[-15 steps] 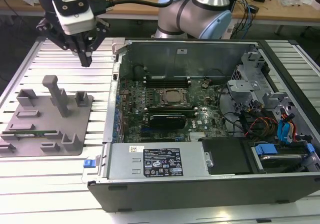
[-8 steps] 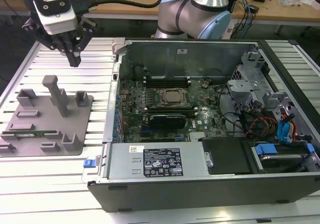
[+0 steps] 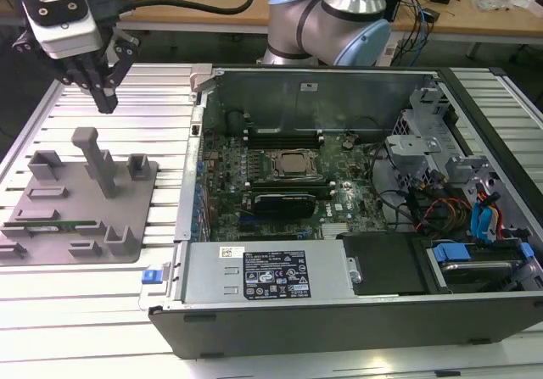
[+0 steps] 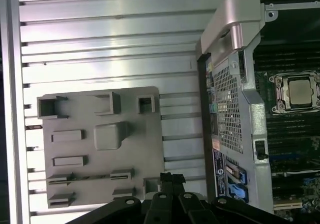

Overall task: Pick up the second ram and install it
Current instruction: 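Reach for the second ram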

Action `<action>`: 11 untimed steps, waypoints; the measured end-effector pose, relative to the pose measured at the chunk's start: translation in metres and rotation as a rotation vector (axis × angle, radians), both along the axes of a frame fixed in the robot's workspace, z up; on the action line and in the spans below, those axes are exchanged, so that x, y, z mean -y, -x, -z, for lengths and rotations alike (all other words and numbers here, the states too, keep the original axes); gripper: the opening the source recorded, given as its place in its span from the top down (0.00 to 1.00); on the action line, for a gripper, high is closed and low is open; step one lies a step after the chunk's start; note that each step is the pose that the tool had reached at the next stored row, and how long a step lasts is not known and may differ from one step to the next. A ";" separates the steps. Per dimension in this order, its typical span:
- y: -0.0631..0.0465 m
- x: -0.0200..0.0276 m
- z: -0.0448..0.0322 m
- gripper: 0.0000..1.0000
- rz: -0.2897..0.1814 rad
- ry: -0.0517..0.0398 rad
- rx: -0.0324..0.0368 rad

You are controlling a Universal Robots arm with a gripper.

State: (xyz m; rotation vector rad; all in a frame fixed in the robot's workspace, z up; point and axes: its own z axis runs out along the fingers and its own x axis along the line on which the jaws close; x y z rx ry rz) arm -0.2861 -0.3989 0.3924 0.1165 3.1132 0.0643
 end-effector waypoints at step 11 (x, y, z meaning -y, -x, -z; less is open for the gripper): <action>0.033 0.0000 0.0004 0.92 0.000 0.0001 -0.0002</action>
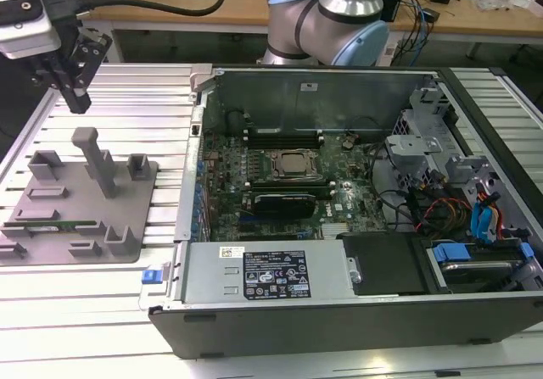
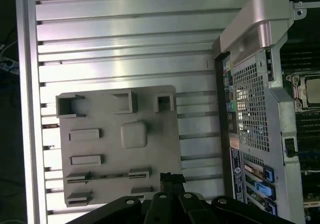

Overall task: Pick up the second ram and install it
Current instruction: 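Reach for the second ram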

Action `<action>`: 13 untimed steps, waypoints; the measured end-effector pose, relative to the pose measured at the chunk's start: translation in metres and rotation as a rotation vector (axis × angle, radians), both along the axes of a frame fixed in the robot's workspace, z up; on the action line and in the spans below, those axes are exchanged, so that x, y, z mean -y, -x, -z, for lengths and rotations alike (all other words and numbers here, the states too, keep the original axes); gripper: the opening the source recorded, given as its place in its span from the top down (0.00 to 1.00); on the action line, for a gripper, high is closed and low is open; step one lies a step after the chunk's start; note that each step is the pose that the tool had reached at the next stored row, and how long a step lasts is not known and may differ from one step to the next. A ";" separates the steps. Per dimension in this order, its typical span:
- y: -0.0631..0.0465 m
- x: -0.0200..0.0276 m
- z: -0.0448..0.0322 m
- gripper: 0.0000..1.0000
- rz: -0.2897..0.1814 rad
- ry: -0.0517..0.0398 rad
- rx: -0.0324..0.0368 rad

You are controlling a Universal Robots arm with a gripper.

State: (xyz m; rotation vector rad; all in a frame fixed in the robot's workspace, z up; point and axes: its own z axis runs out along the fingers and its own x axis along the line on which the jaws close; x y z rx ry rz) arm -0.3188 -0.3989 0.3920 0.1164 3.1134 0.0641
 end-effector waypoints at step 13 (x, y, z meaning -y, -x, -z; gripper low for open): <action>0.046 0.0000 0.0009 0.92 0.000 0.0000 0.0001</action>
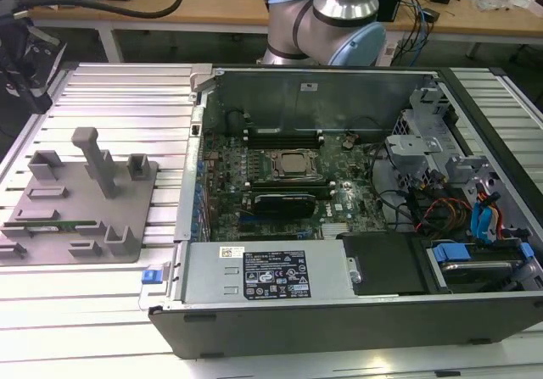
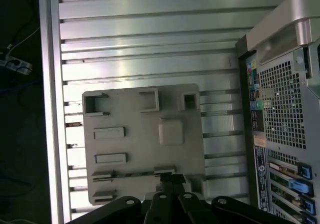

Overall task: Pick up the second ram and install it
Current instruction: 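Reach for the second ram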

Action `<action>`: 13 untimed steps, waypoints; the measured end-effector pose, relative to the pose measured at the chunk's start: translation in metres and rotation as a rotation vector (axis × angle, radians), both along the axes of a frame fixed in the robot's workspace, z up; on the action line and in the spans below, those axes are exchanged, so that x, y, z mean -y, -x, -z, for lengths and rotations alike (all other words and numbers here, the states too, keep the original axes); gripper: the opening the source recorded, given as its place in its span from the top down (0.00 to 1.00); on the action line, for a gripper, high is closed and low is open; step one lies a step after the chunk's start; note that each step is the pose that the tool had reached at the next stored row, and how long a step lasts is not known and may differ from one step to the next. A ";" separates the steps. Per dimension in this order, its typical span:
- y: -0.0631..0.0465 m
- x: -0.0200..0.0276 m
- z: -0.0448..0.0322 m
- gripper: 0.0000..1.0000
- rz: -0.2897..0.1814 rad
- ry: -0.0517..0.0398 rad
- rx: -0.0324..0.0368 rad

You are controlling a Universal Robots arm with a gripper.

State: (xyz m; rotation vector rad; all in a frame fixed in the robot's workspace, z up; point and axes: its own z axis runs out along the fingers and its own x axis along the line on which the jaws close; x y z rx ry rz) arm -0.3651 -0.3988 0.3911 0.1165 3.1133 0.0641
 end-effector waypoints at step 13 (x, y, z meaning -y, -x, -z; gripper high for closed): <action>0.027 0.0032 0.0149 0.92 0.000 -0.0001 0.0000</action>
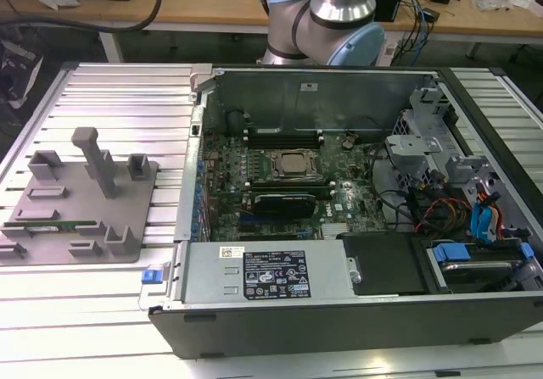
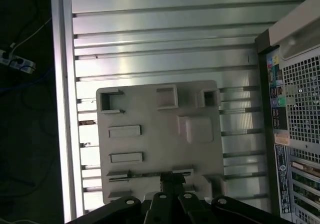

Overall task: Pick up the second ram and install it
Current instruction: 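Reach for the second ram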

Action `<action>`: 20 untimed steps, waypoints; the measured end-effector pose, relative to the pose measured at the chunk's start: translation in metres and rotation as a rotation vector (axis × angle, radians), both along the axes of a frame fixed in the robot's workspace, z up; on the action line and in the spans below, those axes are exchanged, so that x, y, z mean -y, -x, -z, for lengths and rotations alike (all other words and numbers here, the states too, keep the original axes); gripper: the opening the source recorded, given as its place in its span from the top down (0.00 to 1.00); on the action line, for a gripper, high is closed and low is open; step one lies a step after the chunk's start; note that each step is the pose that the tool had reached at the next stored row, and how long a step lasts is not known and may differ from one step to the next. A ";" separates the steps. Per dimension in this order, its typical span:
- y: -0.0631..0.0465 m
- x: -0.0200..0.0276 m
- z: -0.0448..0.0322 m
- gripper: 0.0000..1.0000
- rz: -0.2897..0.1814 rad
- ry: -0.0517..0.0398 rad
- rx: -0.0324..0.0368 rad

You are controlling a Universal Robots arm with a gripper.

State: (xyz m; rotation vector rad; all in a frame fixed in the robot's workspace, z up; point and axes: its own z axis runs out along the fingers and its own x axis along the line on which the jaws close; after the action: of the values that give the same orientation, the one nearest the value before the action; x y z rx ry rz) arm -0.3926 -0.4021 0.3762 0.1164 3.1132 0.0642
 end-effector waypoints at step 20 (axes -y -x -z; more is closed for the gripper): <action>0.020 0.0117 0.0185 0.92 0.000 0.0000 0.0000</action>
State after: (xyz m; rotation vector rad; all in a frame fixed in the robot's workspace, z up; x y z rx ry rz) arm -0.4125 -0.4137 0.3578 0.1164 3.1133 0.0643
